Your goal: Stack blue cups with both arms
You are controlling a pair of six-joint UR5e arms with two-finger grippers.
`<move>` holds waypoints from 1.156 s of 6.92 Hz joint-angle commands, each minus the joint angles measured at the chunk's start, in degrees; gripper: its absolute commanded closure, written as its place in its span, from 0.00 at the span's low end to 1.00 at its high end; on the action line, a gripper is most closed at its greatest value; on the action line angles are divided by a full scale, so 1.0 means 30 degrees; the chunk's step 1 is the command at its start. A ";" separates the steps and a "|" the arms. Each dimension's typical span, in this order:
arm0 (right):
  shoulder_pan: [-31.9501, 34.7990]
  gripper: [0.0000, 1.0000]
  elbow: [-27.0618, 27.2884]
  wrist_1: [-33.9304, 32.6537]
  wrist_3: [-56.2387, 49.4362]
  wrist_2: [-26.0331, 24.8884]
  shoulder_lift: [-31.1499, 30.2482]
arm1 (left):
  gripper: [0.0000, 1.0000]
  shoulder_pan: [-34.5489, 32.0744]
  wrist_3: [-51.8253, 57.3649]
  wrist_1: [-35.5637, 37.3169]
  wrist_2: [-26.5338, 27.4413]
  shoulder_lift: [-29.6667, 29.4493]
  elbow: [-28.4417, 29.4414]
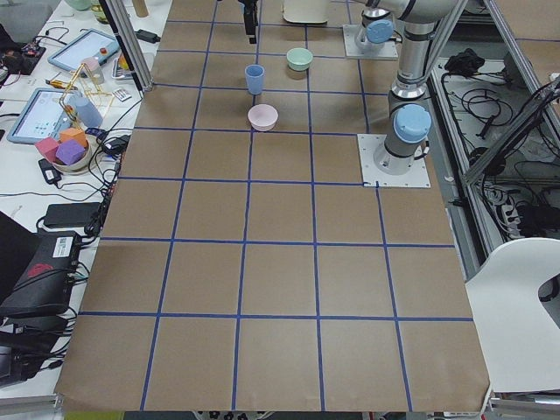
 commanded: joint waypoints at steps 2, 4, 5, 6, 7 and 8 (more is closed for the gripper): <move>0.4274 1.00 0.0593 -0.2398 0.3804 0.0093 0.0318 | 0.00 0.0467 0.0185 0.6161 0.0119 0.2360 -0.5345; 0.4749 1.00 0.2317 -0.5442 0.5438 0.1404 0.0468 | 0.00 0.0496 0.0156 0.7263 0.0295 0.2541 -0.5565; 0.5273 1.00 0.2935 -0.6154 0.5973 0.1412 0.0584 | 0.00 0.0496 0.0156 0.7262 0.0266 0.2512 -0.5507; 0.5423 1.00 0.3173 -0.6538 0.6587 0.1412 0.0643 | 0.00 0.0496 0.0185 0.7262 0.0266 0.2512 -0.5477; 0.5424 1.00 0.3147 -0.7209 0.6941 0.1412 0.0759 | 0.00 0.0496 0.0185 0.7262 0.0266 0.2512 -0.5448; 0.5453 1.00 0.3176 -0.7216 0.6974 0.1412 0.0877 | 0.00 0.0467 0.0156 0.7233 0.0266 0.2512 -0.5447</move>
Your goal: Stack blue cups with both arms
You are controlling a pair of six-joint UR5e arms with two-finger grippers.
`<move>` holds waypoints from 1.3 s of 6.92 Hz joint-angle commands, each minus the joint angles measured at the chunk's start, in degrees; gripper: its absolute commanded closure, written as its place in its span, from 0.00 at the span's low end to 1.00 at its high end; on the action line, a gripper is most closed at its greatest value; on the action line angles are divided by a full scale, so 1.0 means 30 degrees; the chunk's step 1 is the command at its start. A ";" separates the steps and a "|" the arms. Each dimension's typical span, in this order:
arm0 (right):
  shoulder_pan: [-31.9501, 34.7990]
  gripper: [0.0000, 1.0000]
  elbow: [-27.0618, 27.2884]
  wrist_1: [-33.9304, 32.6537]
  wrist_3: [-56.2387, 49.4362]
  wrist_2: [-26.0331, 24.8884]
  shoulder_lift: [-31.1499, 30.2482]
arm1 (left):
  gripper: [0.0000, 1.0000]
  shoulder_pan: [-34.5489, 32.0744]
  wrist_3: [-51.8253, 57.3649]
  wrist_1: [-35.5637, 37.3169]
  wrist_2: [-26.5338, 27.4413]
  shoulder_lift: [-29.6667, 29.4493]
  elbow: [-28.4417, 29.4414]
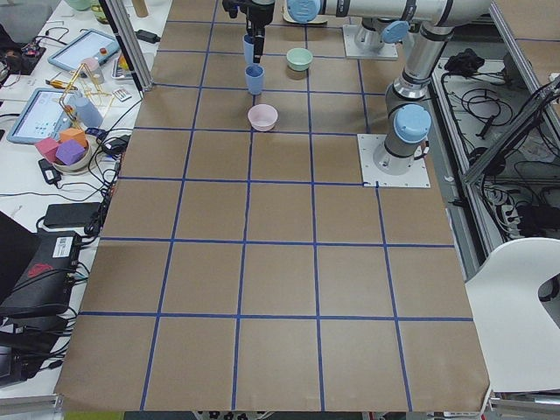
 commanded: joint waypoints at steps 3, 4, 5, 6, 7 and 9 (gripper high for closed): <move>0.0296 1.00 0.0077 -0.0320 0.0454 0.0041 0.0491 | 0.00 0.0004 -0.0020 -0.0018 -0.0001 0.0001 0.0015; 0.0441 1.00 0.0077 -0.0320 0.0628 0.0041 0.0637 | 0.00 0.0004 -0.0020 -0.0018 -0.0001 0.0001 0.0015; 0.0500 1.00 0.0077 -0.0320 0.0630 0.0012 0.0755 | 0.00 0.0004 -0.0020 -0.0018 -0.0001 0.0001 0.0015; 0.0501 1.00 0.0077 -0.0320 0.0630 0.0011 0.0814 | 0.00 0.0004 -0.0020 -0.0018 -0.0001 0.0001 0.0015; 0.0501 0.95 0.0077 -0.0320 0.0630 -0.0018 0.0844 | 0.00 0.0004 -0.0020 -0.0018 -0.0001 0.0001 0.0015; 0.0472 0.00 0.0077 -0.0407 0.0631 -0.0135 0.0873 | 0.00 0.0004 -0.0020 -0.0018 -0.0001 0.0030 0.0015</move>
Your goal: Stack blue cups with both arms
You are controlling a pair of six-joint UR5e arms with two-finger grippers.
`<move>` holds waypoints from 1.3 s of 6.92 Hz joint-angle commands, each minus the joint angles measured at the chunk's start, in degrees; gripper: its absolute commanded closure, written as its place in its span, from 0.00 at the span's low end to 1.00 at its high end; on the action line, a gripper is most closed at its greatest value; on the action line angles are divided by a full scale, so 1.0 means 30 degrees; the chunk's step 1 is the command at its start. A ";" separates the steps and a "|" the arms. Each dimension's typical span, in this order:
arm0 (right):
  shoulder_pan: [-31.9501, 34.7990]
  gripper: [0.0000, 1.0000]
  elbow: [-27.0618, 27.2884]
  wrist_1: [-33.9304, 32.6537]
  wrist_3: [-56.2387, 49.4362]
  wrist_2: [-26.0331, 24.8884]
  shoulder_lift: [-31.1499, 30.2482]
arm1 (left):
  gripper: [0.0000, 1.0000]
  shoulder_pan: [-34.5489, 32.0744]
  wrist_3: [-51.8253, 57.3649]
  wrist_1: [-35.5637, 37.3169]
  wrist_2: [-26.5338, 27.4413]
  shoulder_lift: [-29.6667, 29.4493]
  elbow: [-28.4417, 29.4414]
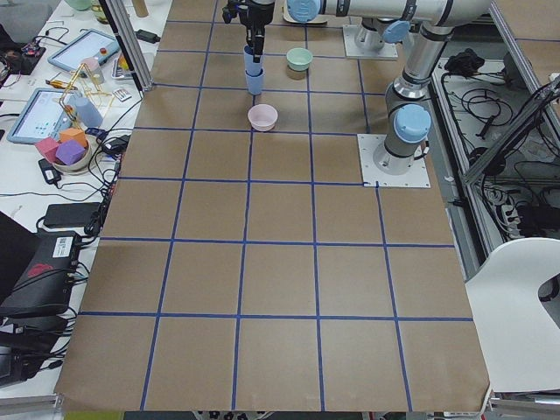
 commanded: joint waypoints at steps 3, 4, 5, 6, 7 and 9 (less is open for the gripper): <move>-0.0489 0.00 -0.0595 0.0148 -0.0346 -0.0346 -0.0389 | 0.00 0.0000 0.0000 0.0000 0.0000 -0.0007 0.0000; -0.0840 0.00 -0.1122 0.0294 -0.0929 -0.1246 -0.0855 | 0.00 0.0000 0.0000 0.0000 0.0000 0.0022 0.0000; -0.1482 0.00 -0.1272 0.0122 -0.1573 -0.1255 -0.1411 | 0.00 0.0000 0.0000 0.0000 0.0000 -0.0007 0.0000; -0.2648 0.00 -0.0983 0.0497 -0.1782 -0.1342 -0.2693 | 0.00 0.0000 0.0000 0.0000 0.0000 0.0022 0.0000; -0.3849 0.00 -0.0951 0.2618 -0.2191 -0.1372 -0.3634 | 0.00 0.0000 0.0000 0.0000 0.0000 0.0022 0.0000; -0.4883 0.00 -0.0396 0.4572 -0.4553 -0.2998 -0.5627 | 0.00 0.0000 0.0000 0.0000 0.0000 0.0022 0.0000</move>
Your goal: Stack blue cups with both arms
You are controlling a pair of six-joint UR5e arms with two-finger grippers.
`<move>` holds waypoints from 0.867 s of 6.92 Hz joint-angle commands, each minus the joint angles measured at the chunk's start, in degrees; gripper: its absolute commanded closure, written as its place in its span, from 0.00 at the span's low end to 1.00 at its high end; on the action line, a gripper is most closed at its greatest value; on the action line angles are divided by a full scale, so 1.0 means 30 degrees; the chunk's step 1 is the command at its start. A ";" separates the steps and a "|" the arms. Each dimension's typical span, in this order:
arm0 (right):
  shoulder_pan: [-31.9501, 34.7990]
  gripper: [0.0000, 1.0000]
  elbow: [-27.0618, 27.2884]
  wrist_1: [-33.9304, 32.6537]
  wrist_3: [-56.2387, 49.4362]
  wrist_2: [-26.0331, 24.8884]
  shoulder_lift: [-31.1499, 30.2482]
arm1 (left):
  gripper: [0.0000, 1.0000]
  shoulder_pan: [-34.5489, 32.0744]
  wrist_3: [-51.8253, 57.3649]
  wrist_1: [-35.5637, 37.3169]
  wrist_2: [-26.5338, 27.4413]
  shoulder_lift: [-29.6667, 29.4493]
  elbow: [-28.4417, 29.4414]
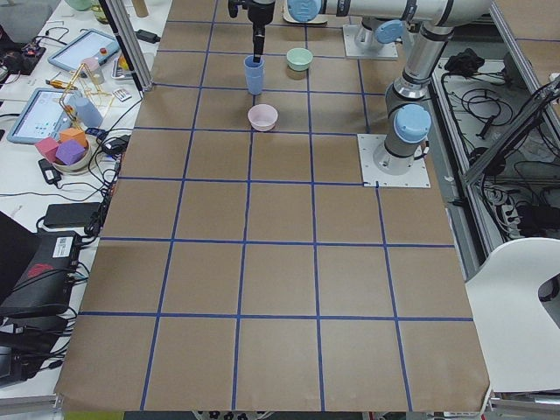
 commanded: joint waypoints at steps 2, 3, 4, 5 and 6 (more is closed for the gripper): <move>-0.0702 0.00 0.0309 0.2220 -0.1859 -0.1936 -0.2193 | 0.00 0.0000 0.0000 0.0000 0.0000 0.0002 0.0000; -0.0557 0.00 0.0338 0.2252 -0.1859 -0.2023 -0.2225 | 0.00 0.0000 0.0000 0.0000 0.0000 0.0002 0.0000; -0.0526 0.00 0.0338 0.2310 -0.1859 -0.1821 -0.2313 | 0.00 0.0000 0.0000 0.0000 0.0000 0.0002 0.0000; -0.0497 0.00 0.0309 0.2949 -0.1859 -0.1297 -0.2400 | 0.00 0.0000 0.0000 0.0000 0.0000 0.0002 0.0000; -0.0555 0.00 0.0280 0.3100 -0.1859 -0.1292 -0.2401 | 0.00 0.0000 0.0000 0.0000 0.0000 0.0002 0.0000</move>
